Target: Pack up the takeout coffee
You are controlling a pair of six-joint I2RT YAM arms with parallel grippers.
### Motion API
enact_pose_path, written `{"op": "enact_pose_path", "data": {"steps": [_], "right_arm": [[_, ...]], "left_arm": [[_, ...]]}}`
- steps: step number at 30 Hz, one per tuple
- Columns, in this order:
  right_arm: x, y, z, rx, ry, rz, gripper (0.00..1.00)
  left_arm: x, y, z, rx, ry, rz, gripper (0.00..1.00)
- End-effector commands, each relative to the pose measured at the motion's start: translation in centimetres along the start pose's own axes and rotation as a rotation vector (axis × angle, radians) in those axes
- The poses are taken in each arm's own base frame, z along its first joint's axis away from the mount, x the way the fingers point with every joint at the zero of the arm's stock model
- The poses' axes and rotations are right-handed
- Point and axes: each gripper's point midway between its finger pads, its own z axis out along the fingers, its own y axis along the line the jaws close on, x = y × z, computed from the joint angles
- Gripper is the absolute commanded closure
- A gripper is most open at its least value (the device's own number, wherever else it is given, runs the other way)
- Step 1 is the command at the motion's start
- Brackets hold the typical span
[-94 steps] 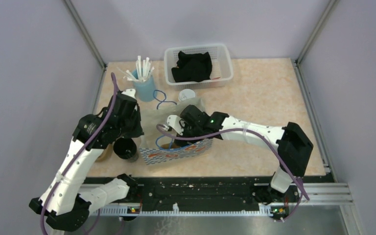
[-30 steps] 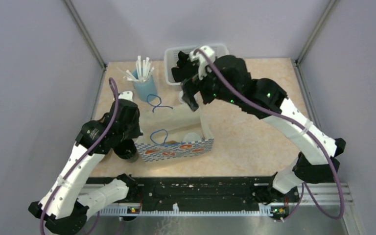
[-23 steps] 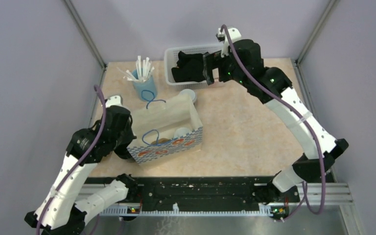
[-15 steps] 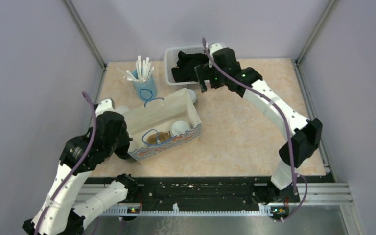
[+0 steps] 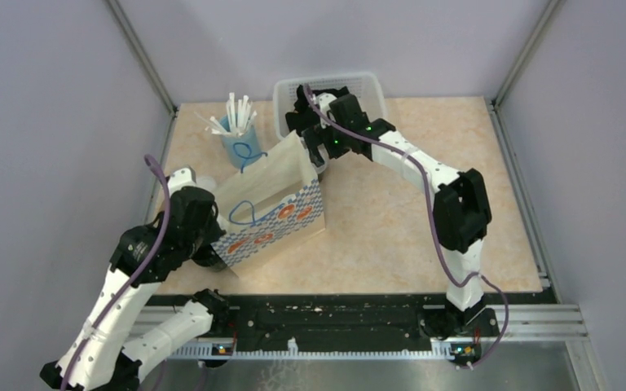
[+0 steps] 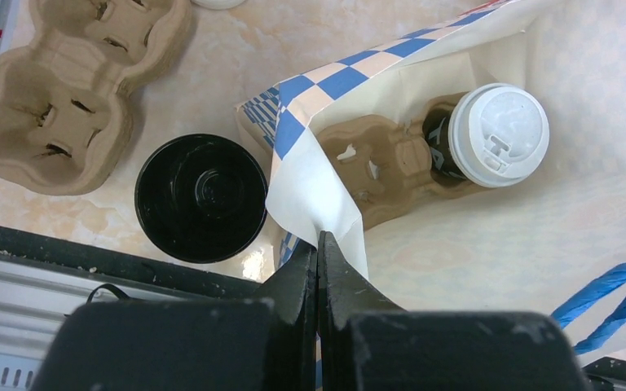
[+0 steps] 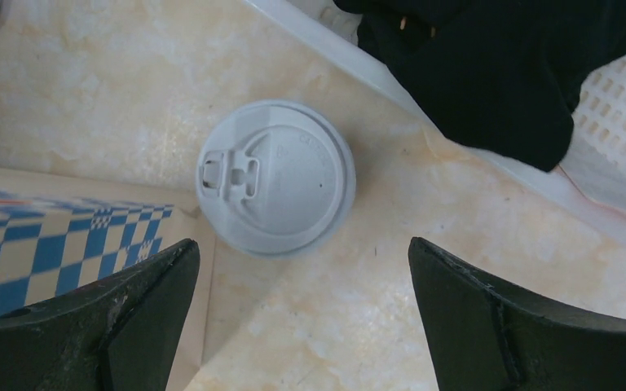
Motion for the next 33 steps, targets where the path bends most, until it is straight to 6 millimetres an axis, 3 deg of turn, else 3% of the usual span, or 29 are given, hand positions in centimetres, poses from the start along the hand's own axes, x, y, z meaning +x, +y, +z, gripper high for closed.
{"op": "enact_pose_path", "data": {"steps": [1, 10, 33], "right_arm": [[-3.3, 1.2, 1.6, -0.053, -0.084, -0.08, 0.02], [-3.2, 3.3, 3.6, -0.093, -0.071, -0.157, 0.01], [-1.4, 3.7, 6.0, -0.097, -0.015, -0.196, 0.02]], "left_arm": [[1.0, 0.0, 0.4, -0.012, 0.053, 0.025, 1.0], [1.1, -0.2, 0.9, -0.019, 0.061, 0.036, 1.0], [1.3, -0.4, 1.1, -0.02, 0.072, 0.045, 1.0]]}}
